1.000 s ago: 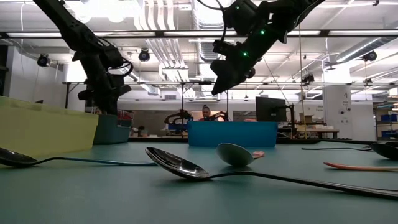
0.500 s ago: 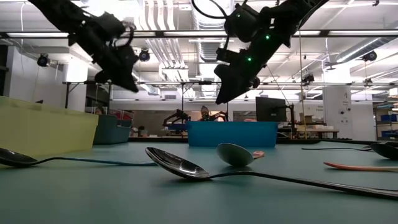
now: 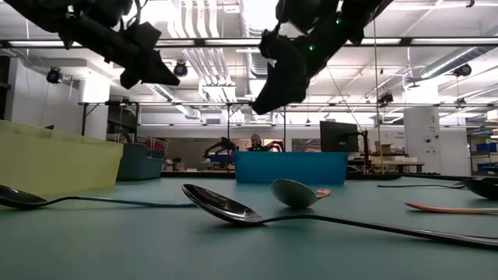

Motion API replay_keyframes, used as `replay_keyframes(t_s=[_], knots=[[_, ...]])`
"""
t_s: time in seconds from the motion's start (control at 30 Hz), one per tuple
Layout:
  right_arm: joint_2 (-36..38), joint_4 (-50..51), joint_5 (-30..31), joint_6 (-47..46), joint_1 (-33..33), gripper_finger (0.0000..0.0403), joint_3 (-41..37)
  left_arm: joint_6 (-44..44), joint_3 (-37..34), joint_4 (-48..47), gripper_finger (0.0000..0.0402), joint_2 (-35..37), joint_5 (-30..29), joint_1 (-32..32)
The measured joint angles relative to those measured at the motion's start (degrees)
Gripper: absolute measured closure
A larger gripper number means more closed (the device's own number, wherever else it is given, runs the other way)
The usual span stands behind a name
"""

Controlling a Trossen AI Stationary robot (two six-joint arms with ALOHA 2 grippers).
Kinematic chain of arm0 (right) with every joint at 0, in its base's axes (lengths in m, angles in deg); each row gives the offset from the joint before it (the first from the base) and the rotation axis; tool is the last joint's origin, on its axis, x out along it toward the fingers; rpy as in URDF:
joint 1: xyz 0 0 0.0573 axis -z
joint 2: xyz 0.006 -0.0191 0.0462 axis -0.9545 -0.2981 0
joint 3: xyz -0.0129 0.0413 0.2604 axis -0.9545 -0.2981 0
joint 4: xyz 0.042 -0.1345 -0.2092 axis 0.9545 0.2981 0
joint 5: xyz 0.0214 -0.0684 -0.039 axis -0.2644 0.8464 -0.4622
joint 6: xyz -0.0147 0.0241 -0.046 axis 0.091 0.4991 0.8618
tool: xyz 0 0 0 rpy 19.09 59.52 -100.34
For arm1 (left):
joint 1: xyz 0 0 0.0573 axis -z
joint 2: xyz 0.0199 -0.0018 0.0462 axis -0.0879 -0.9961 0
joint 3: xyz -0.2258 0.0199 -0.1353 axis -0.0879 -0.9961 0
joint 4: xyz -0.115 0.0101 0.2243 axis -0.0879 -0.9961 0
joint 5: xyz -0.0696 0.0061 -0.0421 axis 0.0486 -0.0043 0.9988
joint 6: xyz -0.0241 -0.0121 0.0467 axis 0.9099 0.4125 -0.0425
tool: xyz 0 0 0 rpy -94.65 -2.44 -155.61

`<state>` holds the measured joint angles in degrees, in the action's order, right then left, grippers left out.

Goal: Sort silverware by color (type)
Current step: Put the blue spoon into the dark blue bin

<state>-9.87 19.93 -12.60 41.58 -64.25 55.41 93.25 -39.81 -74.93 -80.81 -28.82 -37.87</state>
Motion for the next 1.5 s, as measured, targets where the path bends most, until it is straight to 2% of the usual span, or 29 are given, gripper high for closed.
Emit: replay_keyframes(t_s=[0.13, 0.4, 0.6, 0.83, 1.0, 1.13, 1.27, 1.5], knots=[[0.0, 3.6, 0.0, 0.8, -2.2, 0.0232, 2.1, 1.4, -2.0, 1.7, 0.04, 1.6, 0.0, 2.3], [-0.6, 18.4, 0.0, -8.5, -5.1, 0.0232, 4.9, 1.7, -2.5, 2.1, 0.04, 2.0, 0.0, 6.2], [-0.6, 31.5, 0.0, -14.5, -5.9, 0.0232, 4.9, 1.6, -2.5, 2.1, 0.04, 1.9, 0.0, 6.6], [-0.6, 43.5, 0.0, -16.6, -5.8, 0.0232, 4.7, 1.5, -2.5, 2.1, 0.04, 1.9, 0.0, 6.6], [-0.6, 48.7, -0.1, -17.0, -5.8, 0.0232, 4.2, 1.5, -2.5, 1.9, 0.04, 1.9, 0.0, 6.6], [-0.5, 51.9, -4.9, -18.0, -6.5, 0.0232, 3.9, 1.5, -2.5, 1.8, 0.04, 1.9, 0.0, 6.6], [-0.4, 53.7, -10.8, -14.9, -9.8, 0.0232, 3.0, 1.5, -2.5, 1.8, 0.04, 1.9, 0.0, 6.6], [-0.3, 53.8, -11.6, -14.3, -17.2, 0.0244, -0.1, 1.5, -2.5, 1.6, 0.04, 1.9, 0.0, 6.6]])
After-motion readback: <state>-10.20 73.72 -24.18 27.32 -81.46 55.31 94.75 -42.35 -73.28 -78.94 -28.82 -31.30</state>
